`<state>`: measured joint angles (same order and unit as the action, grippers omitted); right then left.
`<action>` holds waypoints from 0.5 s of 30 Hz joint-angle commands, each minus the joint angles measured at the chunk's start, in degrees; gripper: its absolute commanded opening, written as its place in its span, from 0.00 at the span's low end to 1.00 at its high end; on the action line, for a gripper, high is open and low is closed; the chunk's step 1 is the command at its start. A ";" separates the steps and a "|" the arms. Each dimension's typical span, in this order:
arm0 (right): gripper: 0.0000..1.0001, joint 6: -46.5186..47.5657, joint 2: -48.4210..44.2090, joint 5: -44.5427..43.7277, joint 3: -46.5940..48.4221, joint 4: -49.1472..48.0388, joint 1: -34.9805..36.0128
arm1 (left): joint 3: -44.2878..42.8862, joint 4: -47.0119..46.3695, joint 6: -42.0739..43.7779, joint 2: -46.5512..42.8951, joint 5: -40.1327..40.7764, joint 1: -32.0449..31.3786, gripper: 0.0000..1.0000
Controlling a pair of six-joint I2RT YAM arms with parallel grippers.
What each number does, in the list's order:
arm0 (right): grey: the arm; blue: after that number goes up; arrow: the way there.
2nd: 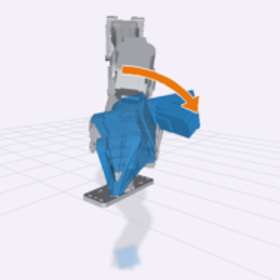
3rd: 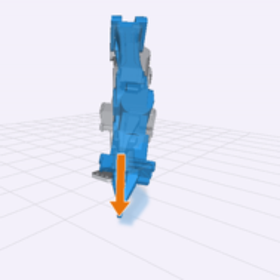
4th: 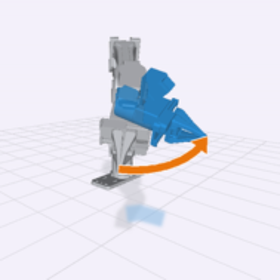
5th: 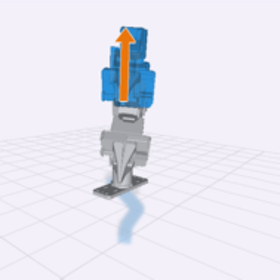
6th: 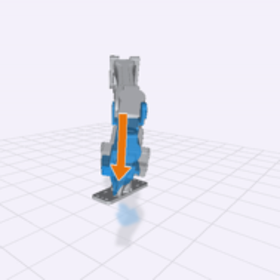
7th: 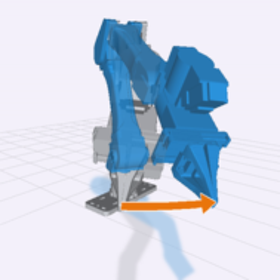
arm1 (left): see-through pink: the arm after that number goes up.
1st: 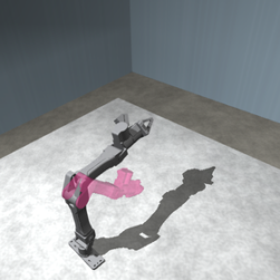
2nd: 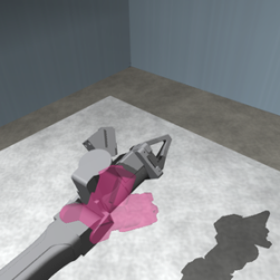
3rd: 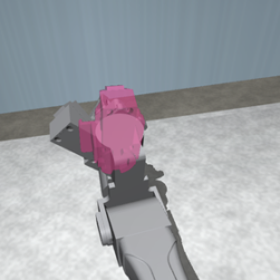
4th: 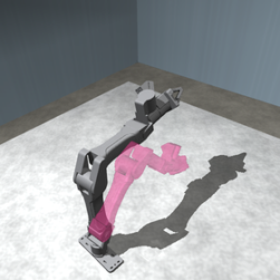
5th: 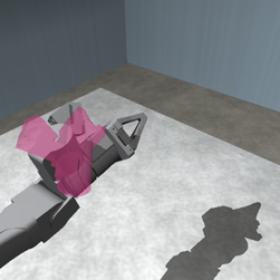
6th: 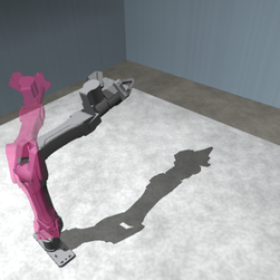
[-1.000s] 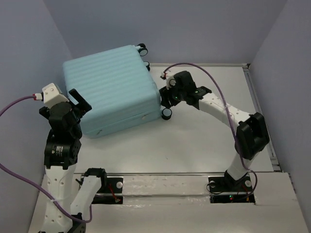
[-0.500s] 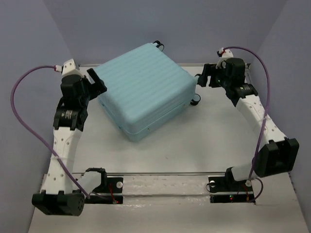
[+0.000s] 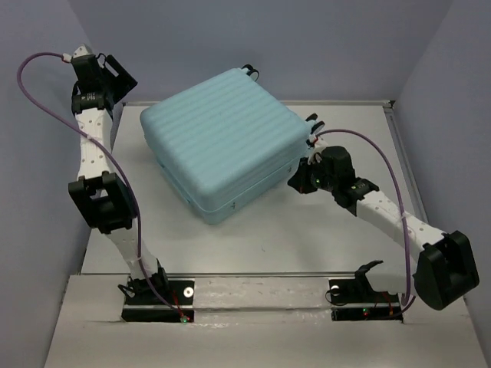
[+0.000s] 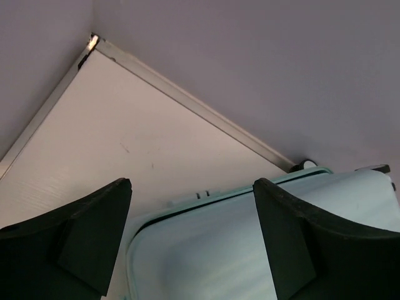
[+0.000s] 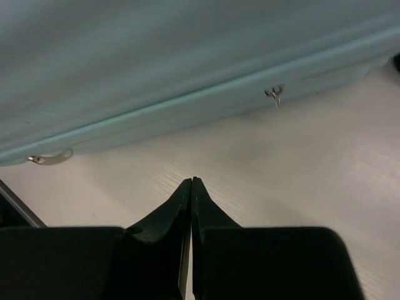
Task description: Pack the luggage
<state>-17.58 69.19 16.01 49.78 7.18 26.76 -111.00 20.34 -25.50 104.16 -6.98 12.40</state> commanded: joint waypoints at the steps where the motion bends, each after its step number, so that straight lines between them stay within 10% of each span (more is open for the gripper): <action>1: 0.07 -4.39 2.17 -0.11 -3.55 -10.42 -0.66 | -8.08 2.60 -1.93 7.71 -9.27 1.75 0.88; 7: 0.07 -5.18 10.96 -2.91 -1.28 -16.76 -0.66 | -14.33 5.15 0.36 21.94 -14.10 1.31 0.84; 15: 0.07 -6.94 17.55 -2.30 4.88 -22.39 -1.28 | 6.44 -3.89 -0.25 22.94 -16.48 -2.03 0.83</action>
<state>-23.44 85.03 13.93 48.60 -7.25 26.11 -114.48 20.67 -25.54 129.95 -18.44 11.77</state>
